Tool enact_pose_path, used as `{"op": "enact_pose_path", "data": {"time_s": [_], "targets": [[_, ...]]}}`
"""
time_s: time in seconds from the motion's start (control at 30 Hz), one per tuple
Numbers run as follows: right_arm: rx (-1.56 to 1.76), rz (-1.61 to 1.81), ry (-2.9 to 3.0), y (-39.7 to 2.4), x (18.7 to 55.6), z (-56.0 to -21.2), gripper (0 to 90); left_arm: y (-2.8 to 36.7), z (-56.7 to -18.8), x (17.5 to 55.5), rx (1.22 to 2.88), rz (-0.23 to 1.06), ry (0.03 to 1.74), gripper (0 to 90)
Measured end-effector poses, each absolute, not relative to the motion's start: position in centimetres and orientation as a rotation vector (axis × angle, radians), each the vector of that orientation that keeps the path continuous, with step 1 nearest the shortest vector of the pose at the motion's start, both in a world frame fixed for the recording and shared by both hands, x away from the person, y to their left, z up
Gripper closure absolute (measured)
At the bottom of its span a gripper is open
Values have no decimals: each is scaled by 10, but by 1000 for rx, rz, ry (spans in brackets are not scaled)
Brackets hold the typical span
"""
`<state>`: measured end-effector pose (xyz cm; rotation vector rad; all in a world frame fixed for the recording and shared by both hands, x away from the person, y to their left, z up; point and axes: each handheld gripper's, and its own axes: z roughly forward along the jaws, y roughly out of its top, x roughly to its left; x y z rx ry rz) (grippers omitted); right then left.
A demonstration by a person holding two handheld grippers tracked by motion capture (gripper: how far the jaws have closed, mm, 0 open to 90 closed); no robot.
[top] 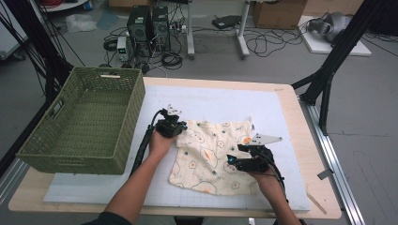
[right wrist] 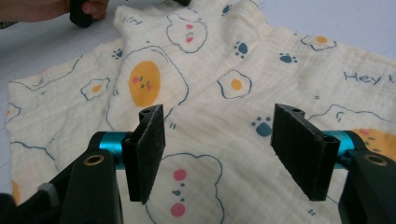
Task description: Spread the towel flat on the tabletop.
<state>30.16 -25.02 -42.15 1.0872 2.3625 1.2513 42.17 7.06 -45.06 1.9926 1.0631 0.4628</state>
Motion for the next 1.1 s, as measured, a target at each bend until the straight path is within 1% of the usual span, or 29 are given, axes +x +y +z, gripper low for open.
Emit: {"op": "enact_pose_path", "data": {"time_s": [0.23, 0.33, 0.37, 0.4, 0.43, 0.5, 0.63, 0.77, 0.9, 0.97, 1.0, 1.03, 1.07, 1.1], "targets": [[1096, 1231, 2365, -249, 306, -424, 352, 102, -447, 431, 1925, 544, 1191, 868], [1102, 1191, 2358, -251, 312, -425, 353, 110, -446, 433, 1892, 535, 1227, 850], [1106, 1191, 2351, -252, 316, -424, 355, 111, -446, 433, 1884, 528, 1232, 819], [1121, 1190, 2333, -254, 320, -424, 358, 112, -446, 433, 1875, 516, 1243, 762], [1130, 1184, 2316, -257, 325, -423, 360, 112, -446, 433, 1869, 504, 1242, 671], [1150, 1166, 2282, -261, 339, -422, 375, 112, -445, 432, 1870, 499, 1228, 644], [1194, 1082, 2260, -263, 373, -423, 433, 114, -445, 430, 1867, 472, 1221, 543], [1228, 1019, 2276, -259, 407, -427, 457, 116, -445, 428, 1872, 454, 1219, 525], [1272, 973, 2263, -254, 432, -435, 469, 115, -445, 426, 1879, 442, 1216, 510], [1280, 937, 2289, -252, 441, -441, 502, 115, -445, 426, 1877, 435, 1213, 502], [1292, 962, 2273, -253, 444, -441, 550, 114, -445, 425, 1875, 435, 1214, 499], [1322, 986, 2266, -255, 446, -441, 631, 114, -445, 425, 1873, 431, 1214, 491], [1315, 1007, 2271, -257, 448, -442, 739, 114, -444, 425, 1872, 432, 1212, 476], [1301, 1007, 2277, -259, 448, -443, 793, 114, -444, 424, 1870, 433, 1211, 474]]}}
